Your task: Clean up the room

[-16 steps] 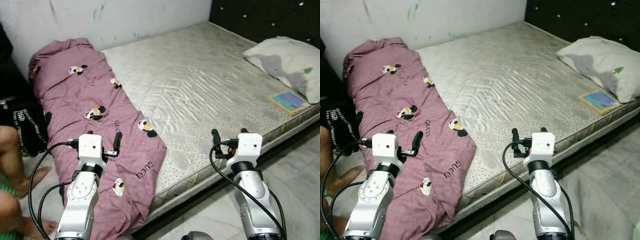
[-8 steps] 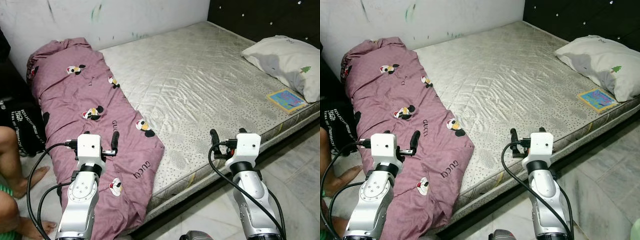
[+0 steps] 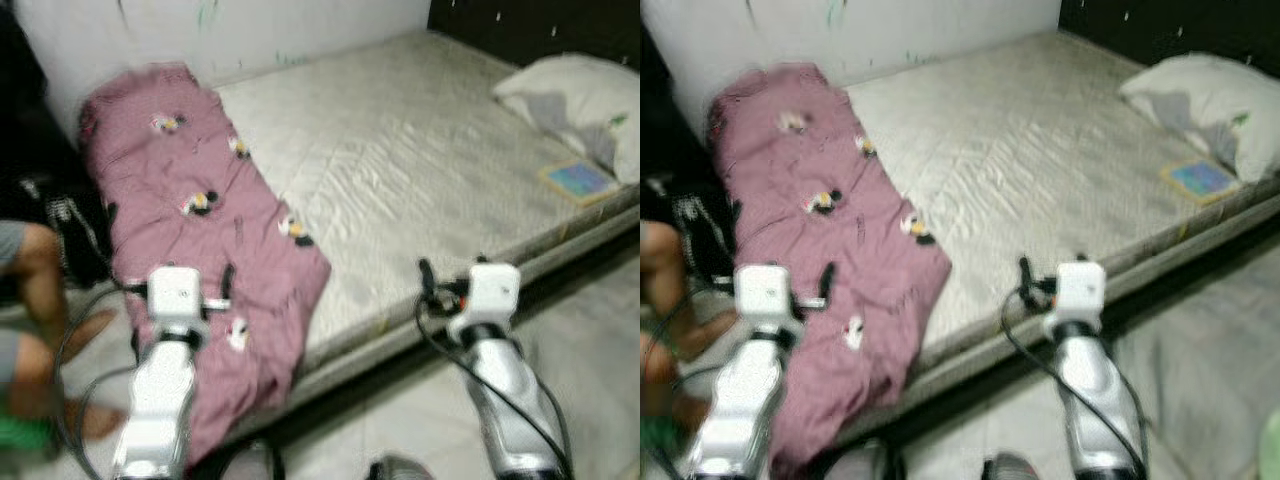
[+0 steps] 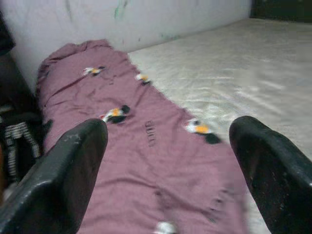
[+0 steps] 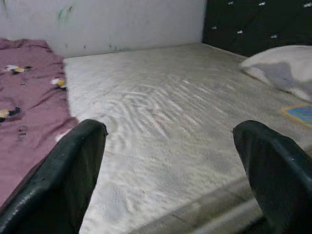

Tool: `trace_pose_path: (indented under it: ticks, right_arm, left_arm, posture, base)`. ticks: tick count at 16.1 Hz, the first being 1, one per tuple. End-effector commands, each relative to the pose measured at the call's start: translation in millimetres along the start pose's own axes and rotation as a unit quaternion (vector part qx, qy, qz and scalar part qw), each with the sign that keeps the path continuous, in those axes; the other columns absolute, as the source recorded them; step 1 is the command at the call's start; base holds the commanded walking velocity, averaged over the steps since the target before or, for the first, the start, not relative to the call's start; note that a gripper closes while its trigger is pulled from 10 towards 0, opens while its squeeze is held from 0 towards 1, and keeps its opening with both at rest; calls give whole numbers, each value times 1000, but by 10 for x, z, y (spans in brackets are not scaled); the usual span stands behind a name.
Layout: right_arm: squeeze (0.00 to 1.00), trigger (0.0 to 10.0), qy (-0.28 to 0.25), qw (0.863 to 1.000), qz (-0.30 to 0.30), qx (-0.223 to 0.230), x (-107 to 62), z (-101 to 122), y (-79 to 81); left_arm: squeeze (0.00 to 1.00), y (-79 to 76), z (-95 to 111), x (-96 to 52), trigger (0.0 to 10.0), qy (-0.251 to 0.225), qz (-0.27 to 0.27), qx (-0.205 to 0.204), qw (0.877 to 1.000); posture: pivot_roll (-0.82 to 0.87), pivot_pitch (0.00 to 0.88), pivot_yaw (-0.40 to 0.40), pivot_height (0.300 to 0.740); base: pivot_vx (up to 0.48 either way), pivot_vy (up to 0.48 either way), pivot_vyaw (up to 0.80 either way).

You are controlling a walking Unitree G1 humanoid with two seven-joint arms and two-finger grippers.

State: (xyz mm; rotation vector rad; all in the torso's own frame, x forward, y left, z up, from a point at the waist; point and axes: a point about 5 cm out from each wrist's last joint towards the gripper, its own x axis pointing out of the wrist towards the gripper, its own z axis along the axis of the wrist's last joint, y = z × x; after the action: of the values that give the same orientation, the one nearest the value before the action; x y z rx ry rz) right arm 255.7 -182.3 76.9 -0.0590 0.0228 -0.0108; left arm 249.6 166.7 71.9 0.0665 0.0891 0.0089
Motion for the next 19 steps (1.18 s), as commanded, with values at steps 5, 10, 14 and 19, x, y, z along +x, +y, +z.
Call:
trace_pose_path:
  ticks: [5, 10, 14, 19]
  right_arm:
    - [0, 10000, -10, 1000, 22, 0, 36, 49, 81]
    - [0, 10000, -19, 998, 52, -3, 31, 71, 152]
    - [0, 10000, -13, 999, 44, 10, 52, 66, 177]
    - [0, 10000, -35, 998, 57, 18, 58, 151, 228]
  left_arm:
    - [0, 63, 42, 18, 10000, -11, 4, 9, 1000]
    - [0, 58, 50, 23, 10000, -16, -2, 5, 1000]
    - [0, 47, 51, 23, 10000, -17, -6, 5, 1000]
    - [0, 38, 57, 45, 10000, -17, -11, 4, 1000]
  posture:
    - [-56, 0, 57, 740]
    - [-55, 0, 56, 740]
    - [-58, 0, 61, 740]
    - [-63, 0, 68, 740]
  base:
    - [0, 0, 0]
    - [0, 0, 340]
    - [0, 0, 312]
    - [0, 0, 0]
